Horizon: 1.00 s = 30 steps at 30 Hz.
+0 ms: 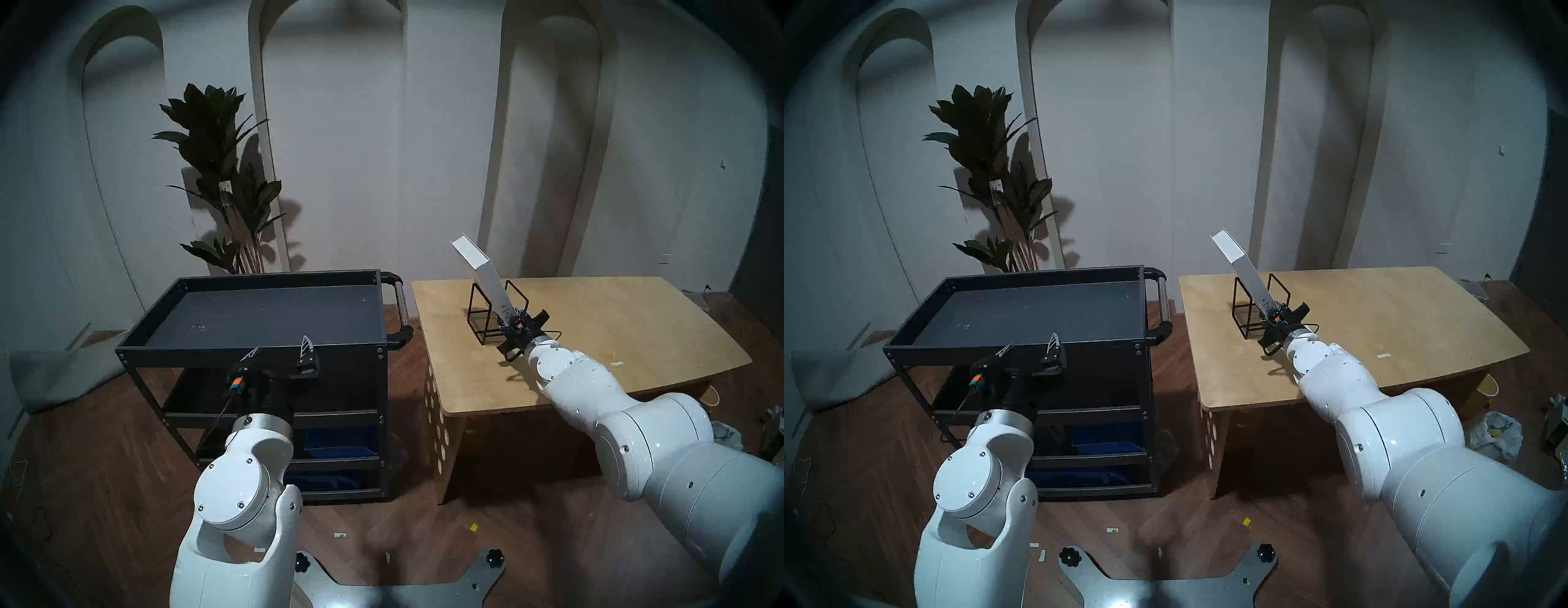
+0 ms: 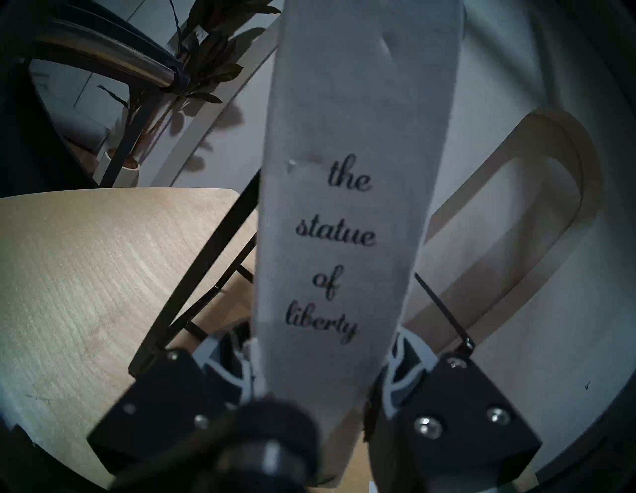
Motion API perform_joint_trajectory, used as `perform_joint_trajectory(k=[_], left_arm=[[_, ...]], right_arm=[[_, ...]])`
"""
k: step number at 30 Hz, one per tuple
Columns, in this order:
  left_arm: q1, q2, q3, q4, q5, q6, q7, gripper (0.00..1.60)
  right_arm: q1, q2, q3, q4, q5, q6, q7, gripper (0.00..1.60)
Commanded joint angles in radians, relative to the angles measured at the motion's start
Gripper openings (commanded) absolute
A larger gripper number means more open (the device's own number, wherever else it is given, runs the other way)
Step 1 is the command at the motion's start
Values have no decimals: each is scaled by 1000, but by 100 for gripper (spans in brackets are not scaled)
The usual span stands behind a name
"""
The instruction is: Transfer books between table and cart
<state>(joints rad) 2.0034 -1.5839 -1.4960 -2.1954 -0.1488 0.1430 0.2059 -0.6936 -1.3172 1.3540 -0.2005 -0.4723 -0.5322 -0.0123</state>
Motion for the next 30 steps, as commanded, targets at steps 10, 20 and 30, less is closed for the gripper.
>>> perform_joint_trajectory(k=[10, 20, 30], left_arm=[[-5, 8, 13, -19, -4, -10, -7, 160], [-7, 6, 1, -39, -34, -7, -20, 160], [-13, 13, -2, -38, -50, -4, -30, 160]], right_arm=[[43, 15, 45, -12, 38, -115, -27, 0], [34, 1, 73, -67, 60, -139, -58, 0], [-3, -5, 74, -142, 63, -181, -51, 0]])
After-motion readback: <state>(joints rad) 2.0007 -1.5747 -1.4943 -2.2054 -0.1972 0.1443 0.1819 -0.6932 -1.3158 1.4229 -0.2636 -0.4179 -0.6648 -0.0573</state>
